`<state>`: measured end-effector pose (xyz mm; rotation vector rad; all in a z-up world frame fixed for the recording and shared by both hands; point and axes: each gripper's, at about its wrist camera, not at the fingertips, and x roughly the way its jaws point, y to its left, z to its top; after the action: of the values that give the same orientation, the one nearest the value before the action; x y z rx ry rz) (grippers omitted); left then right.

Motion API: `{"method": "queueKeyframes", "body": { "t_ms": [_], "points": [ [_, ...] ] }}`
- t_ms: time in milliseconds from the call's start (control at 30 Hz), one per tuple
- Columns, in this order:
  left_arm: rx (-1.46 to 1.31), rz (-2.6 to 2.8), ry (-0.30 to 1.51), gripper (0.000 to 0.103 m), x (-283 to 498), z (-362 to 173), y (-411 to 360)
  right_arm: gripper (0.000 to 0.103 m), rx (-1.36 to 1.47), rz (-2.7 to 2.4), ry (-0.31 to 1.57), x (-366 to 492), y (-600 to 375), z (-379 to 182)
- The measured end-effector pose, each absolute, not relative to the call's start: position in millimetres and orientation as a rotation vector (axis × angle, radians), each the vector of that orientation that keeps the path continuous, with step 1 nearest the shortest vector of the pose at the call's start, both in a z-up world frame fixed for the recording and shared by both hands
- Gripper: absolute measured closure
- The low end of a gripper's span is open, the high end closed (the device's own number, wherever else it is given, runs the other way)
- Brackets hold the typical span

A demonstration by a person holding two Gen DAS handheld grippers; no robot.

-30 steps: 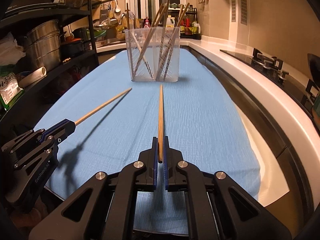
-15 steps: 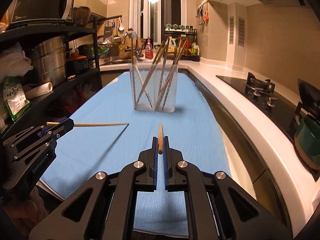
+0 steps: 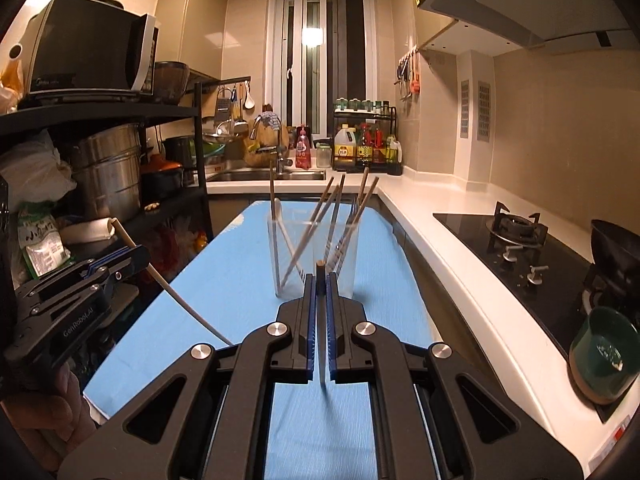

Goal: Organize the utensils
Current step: 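Lift and carry the chopstick to the container with the left tool while the right tool carries its chopstick, then open the left tool over the container while the right tool releases its chopstick inside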

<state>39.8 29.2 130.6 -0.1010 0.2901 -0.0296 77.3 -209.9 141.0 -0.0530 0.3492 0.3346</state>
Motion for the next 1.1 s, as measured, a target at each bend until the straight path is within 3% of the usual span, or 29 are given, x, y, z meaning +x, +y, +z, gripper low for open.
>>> {"method": "queueKeyframes", "body": {
  "t_ms": [733,1100],
  "points": [
    [-0.18,-0.093,0.42,0.097,144,218,61,0.098,-0.024,0.364,0.306,166,-187,226],
    [-0.201,-0.16,0.391,0.097,199,281,77,0.098,-0.034,0.359,0.219,218,-183,297]
  ]
}}
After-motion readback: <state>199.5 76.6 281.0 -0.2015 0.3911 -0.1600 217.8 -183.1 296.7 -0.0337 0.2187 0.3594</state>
